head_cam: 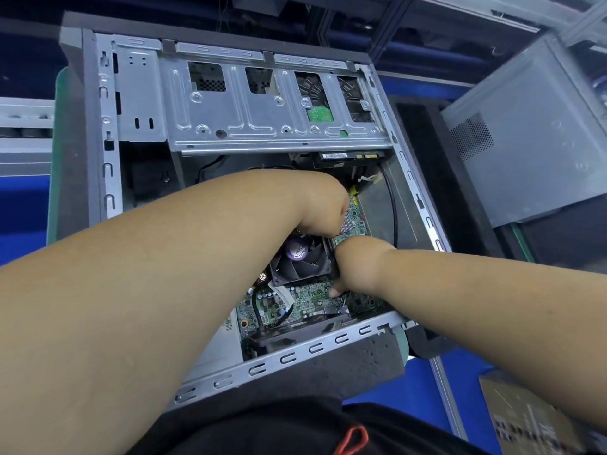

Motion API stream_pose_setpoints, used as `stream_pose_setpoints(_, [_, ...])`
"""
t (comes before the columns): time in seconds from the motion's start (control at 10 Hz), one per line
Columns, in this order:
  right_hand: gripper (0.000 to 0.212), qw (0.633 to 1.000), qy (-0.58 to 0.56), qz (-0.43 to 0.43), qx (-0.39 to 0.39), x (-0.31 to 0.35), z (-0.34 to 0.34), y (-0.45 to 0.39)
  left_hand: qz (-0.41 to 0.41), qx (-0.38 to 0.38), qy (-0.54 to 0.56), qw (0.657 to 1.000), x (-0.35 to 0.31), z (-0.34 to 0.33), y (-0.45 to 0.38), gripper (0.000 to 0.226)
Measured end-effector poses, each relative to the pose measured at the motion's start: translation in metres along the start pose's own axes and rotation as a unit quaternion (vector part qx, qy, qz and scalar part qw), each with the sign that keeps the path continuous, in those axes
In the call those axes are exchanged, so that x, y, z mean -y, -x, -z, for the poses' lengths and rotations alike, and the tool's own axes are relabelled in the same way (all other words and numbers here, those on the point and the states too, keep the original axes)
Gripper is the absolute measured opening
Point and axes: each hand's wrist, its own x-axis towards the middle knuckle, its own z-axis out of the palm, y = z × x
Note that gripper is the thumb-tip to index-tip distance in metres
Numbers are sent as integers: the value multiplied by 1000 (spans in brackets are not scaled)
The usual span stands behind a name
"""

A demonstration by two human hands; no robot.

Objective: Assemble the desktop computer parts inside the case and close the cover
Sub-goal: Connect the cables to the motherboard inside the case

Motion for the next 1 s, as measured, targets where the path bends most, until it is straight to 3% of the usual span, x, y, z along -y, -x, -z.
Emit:
stream_pose_setpoints(0.1, [50,999,-40,-8,-2,-2,6,2,4,-8,6,1000,1,1,-1,26])
stream_pose_setpoints(0.3, [22,960,-252,-40,-112,-22,20,22,-4,-19,9,1000,2,4,-2,23])
stream_pose_setpoints(0.4, [14,943,-284,-36,-171,-27,26,28,4,-32,5,999,4,4,0,21])
stream_pose_setpoints(0.6, [26,840,-457,17,-292,-22,16,30,32,-38,-17,999,3,2,7,21])
stream_pose_setpoints(0.9, [23,798,-471,31,-375,-18,9,28,91,-85,-33,992,-1,-2,15,19])
stream_pose_setpoints(1.0, [17,753,-513,58,-407,-31,18,42,145,-120,8,982,-6,3,19,16])
